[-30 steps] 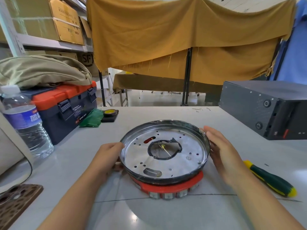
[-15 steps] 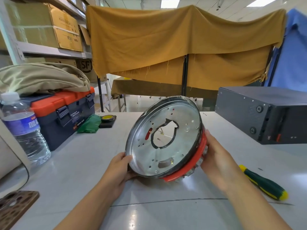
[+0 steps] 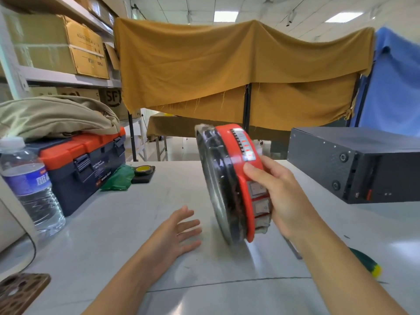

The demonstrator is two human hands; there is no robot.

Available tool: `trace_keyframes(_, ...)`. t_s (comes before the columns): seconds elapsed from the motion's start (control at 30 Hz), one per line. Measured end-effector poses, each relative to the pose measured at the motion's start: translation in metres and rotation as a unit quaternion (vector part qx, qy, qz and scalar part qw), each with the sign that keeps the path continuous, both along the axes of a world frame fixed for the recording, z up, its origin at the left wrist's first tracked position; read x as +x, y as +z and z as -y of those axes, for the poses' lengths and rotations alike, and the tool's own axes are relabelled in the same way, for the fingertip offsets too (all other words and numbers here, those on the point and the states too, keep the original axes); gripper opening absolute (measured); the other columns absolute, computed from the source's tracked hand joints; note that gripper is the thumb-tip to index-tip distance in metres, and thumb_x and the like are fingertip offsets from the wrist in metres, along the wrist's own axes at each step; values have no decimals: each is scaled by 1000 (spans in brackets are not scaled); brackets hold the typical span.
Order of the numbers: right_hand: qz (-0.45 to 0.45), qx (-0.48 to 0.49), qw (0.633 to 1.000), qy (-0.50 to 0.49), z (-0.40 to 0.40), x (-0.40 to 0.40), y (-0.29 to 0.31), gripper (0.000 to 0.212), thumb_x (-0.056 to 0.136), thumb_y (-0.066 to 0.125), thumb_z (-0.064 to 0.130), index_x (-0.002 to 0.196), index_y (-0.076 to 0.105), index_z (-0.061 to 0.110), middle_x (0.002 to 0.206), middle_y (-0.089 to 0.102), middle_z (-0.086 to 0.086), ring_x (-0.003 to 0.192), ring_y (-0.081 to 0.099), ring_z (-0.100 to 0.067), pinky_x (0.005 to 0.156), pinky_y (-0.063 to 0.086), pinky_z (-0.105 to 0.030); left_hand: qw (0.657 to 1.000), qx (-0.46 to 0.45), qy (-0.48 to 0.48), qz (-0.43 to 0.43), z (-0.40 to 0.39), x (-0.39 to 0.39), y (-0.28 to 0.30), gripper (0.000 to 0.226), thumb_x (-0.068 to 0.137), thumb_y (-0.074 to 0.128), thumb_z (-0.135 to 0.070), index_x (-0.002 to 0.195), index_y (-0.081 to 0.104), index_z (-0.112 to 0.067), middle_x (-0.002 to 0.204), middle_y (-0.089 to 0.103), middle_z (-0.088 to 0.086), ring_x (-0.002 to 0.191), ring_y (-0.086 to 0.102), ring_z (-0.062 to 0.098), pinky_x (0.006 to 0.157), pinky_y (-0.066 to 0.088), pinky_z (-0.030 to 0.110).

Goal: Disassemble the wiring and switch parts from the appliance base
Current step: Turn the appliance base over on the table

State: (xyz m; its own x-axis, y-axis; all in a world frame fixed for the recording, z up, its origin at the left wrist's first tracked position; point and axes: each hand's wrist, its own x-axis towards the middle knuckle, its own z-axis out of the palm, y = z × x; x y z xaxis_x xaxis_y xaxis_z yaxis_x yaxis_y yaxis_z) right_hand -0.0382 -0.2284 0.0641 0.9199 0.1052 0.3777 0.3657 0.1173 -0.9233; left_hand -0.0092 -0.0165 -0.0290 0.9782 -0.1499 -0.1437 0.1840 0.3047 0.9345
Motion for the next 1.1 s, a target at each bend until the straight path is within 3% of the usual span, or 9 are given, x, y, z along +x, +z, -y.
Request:
trace_keyframes(0.1,24,-134,989,-65,-14,0,9,15,80,68,40,94,66,34,106,61,10,91,65,-9,74,49,-20,998,-10,53,32,-5,2,8,47,90,47,-46,115,61,-9,114,68,11,100,67,25,79,54,41)
trace_keyframes(0.2,57,-300,947,-104,-30,0,10,6,83,67,38,82,61,38,101,50,18,90,54,-1,69,40,-10,994,-33,91,47,-14,3,19,51,94,40,-48,119,57,-7,105,68,13,88,70,26,76,54,43)
trace_keyframes(0.37,97,-448,880,-125,-56,1,-4,20,83,67,35,98,67,22,108,46,8,102,43,-10,82,34,-17,987,9,142,79,-25,-1,27,46,91,41,-55,122,49,-23,108,63,8,89,68,26,69,55,39)
trace_keyframes(0.5,113,-520,837,-129,-79,-1,-23,27,84,64,36,100,67,14,110,46,-2,107,37,-19,96,36,-32,980,113,139,87,-24,-3,28,38,88,45,-56,103,63,-26,95,68,1,85,66,19,66,52,32)
trace_keyframes(0.67,112,-580,798,-115,-95,-3,-43,20,84,62,35,81,56,16,102,43,-4,105,37,-23,90,39,-36,964,241,90,67,-27,-2,19,58,75,56,-67,108,66,-21,105,69,0,98,64,19,90,50,40)
trace_keyframes(0.77,109,-582,799,-100,-95,-2,-50,26,88,58,35,84,59,10,101,46,-3,104,38,-22,88,38,-36,958,268,88,53,-29,-1,12,39,82,60,-52,102,66,-19,103,70,3,96,64,20,91,51,43)
trace_keyframes(0.87,87,-520,846,-75,-82,-2,-46,26,90,57,37,87,70,15,98,55,2,101,44,-16,87,38,-34,956,276,75,63,-28,-1,9,32,82,58,-47,104,66,-26,107,69,0,99,63,20,91,50,39)
trace_keyframes(1.0,71,-461,877,-117,-42,0,-41,21,92,57,34,103,71,24,105,62,11,102,48,-5,86,35,-23,957,267,85,71,-30,-1,9,45,63,57,-50,102,69,-32,105,70,-2,102,63,21,97,48,42)
trace_keyframes(1.1,55,-443,876,-181,-10,5,-43,28,93,58,28,119,65,22,120,63,6,105,48,-3,84,29,-9,955,276,74,82,-31,-1,7,35,62,56,-43,90,73,-33,89,73,-4,91,63,19,91,49,37)
